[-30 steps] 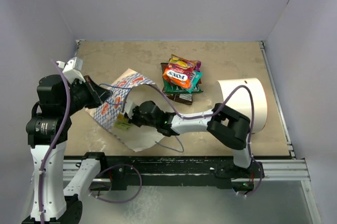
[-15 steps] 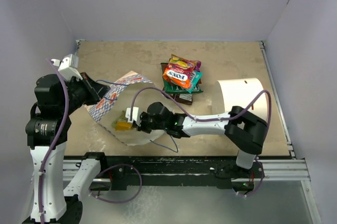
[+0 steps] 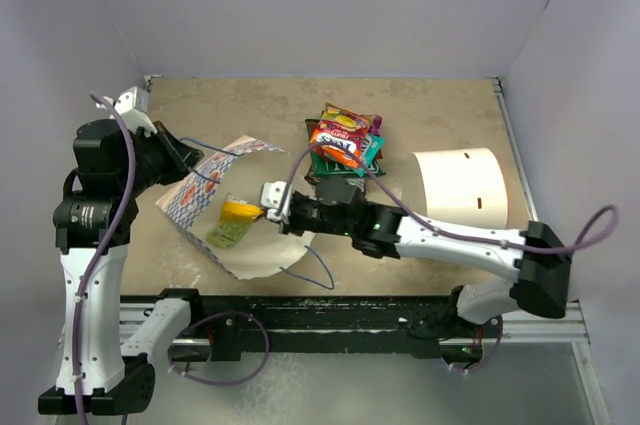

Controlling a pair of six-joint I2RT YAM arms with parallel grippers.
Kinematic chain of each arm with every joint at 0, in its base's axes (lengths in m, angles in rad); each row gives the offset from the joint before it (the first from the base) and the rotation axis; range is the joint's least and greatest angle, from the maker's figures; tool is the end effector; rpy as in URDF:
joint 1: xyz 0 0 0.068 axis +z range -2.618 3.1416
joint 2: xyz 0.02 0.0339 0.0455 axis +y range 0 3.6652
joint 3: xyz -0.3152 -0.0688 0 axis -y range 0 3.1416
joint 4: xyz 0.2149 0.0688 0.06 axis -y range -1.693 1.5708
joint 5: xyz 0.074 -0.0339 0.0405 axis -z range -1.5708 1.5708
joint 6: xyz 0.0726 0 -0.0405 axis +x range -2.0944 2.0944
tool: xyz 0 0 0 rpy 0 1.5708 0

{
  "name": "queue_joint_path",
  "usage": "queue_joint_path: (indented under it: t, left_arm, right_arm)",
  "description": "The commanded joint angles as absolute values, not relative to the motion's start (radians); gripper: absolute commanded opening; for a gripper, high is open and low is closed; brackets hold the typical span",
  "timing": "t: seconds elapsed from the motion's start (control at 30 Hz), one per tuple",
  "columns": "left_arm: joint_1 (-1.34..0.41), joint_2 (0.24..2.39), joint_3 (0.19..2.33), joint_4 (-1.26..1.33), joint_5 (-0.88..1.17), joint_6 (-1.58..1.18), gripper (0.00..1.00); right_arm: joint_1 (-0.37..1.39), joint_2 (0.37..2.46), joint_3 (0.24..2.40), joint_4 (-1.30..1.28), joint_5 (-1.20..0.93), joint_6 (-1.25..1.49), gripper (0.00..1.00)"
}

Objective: Take the snacks out of the paper bag
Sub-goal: Place the snack at the center of the board.

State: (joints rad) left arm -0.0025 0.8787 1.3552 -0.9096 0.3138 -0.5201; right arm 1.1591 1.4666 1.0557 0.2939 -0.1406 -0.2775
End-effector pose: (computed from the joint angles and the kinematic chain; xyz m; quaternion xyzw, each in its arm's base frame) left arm 0.1121 -0.0227 0.4480 -0.1316 0.8260 -0.2646 0.4800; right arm 0.1320 0.3277 0.3791 -0.5257 0.5305 0.3303 0.5772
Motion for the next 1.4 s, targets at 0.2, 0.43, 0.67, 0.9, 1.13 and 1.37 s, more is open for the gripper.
queue_joint_path:
  t: [0.2,0.43,0.67,0.9,1.13,1.37]
  left_arm:
    - [-0.005,0.872,1.417,-0.983,0.132,-0.523,0.00]
    - [-0.005,0.904,1.515,-1.050,-0.027,-0.479,0.00]
    - [-0.005,0.899,1.602,-1.075,-0.223,-0.432,0.00]
    - [-0.005,0.917,1.685,-1.024,-0.254,-0.280,0.00]
    - [-0.005,0.930,1.638,-1.005,-0.046,-0.242,0.00]
    - [-0.005,0.872,1.488,-0.942,0.270,-0.356,0.00]
  right_arm:
    - [1.156,1.126,1.032,0.186,-0.010,-0.377,0.00]
    - [1.110,1.125,1.132,0.200,0.143,-0.426,0.00]
    - [0.950,1.128,1.197,0.264,0.120,-0.373,0.00]
    - [0.747,1.174,1.223,0.236,0.122,-0.289,0.00]
    - [0.616,1.233,1.207,0.195,0.084,-0.226,0.00]
    - [0.538,1.285,1.154,0.195,0.002,-0.192,0.00]
